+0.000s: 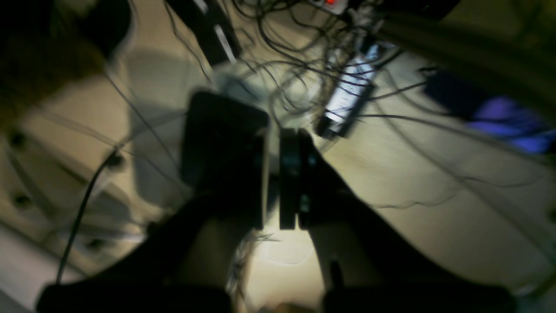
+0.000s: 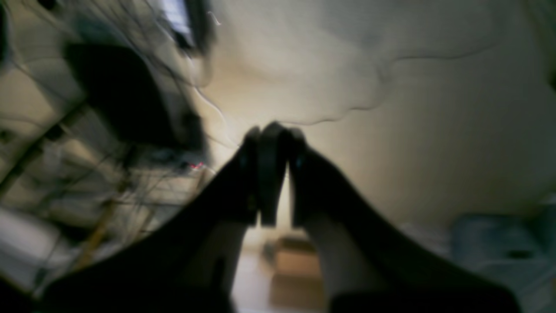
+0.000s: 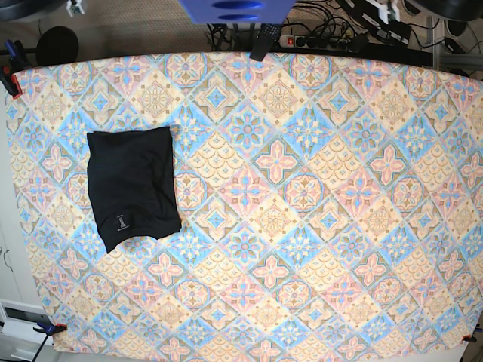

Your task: Fold the T-shirt properly

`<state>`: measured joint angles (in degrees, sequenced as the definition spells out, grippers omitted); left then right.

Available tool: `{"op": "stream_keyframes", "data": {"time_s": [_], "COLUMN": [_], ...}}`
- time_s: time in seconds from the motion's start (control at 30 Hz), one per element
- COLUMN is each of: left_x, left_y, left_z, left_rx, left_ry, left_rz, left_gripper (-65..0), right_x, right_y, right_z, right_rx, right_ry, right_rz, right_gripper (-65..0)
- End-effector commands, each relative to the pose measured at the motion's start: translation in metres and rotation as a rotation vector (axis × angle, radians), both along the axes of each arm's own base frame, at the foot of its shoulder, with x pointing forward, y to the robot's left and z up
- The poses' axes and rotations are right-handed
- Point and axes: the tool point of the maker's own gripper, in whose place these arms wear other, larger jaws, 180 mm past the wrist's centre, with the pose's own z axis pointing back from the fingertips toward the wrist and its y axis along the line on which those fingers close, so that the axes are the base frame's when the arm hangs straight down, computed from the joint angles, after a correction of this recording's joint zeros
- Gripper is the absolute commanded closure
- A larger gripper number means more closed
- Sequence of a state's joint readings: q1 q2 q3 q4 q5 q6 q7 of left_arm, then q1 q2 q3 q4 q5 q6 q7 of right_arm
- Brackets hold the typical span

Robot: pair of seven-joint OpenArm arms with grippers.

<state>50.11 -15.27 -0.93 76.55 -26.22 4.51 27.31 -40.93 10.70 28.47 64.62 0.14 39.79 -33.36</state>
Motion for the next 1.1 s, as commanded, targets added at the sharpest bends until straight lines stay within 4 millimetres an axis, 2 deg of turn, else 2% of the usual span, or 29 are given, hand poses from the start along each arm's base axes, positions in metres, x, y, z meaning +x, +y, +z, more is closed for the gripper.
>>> {"op": "stream_keyframes", "data": {"time_s": [0.0, 0.1, 0.2, 0.37, 0.43, 0.57, 0.73, 0.83, 0.93, 1.07], "left_x": [-0.010, -0.024, -0.030, -0.026, -0.020, -0.005, 0.026, 0.040, 0.052, 0.055], "left_y": [0.006, 0.008, 0.005, -0.007, -0.004, -0.012, -0.031, -0.049, -0.052, -0.058], "left_z": [-0.007, -0.032, -0.052, -0.073, -0.082, -0.096, -0.105, -0.109, -0.110, -0.110], "left_rx": [0.025, 0.052, 0.061, 0.059, 0.076, 0.088, 0.067, 0.037, 0.035, 0.027], "left_ry": [0.009, 0.032, 0.043, 0.017, 0.008, -0.021, -0.082, -0.109, -0.126, -0.137], "left_rz": [-0.034, -0.065, -0.108, -0.195, -0.229, -0.300, -0.408, -0.445, -0.463, -0.456], "left_gripper": [-2.8, -2.8, -2.8, -3.1, -3.1, -3.1, -3.2, -3.2, -3.2, -3.2], "right_x": [-0.011, -0.009, -0.016, -0.007, -0.005, 0.008, 0.021, 0.027, 0.025, 0.021], "right_y": [-0.004, 0.002, 0.021, 0.042, 0.052, 0.065, 0.079, 0.079, 0.095, 0.093], "right_z": [-0.002, -0.022, -0.039, -0.059, -0.065, -0.073, -0.079, -0.083, -0.093, -0.099], "right_rx": [0.007, 0.045, 0.096, 0.147, 0.169, 0.197, 0.225, 0.204, 0.144, 0.075], "right_ry": [0.018, 0.003, 0.007, -0.005, -0.019, -0.081, -0.108, -0.113, -0.097, -0.082], "right_rz": [-0.018, -0.100, -0.148, -0.147, -0.186, -0.266, -0.323, -0.324, -0.338, -0.340], "right_gripper": [-4.4, -4.4, -4.4, -4.4, -4.4, -4.5, -4.5, -4.5, -4.5, -4.5]}}
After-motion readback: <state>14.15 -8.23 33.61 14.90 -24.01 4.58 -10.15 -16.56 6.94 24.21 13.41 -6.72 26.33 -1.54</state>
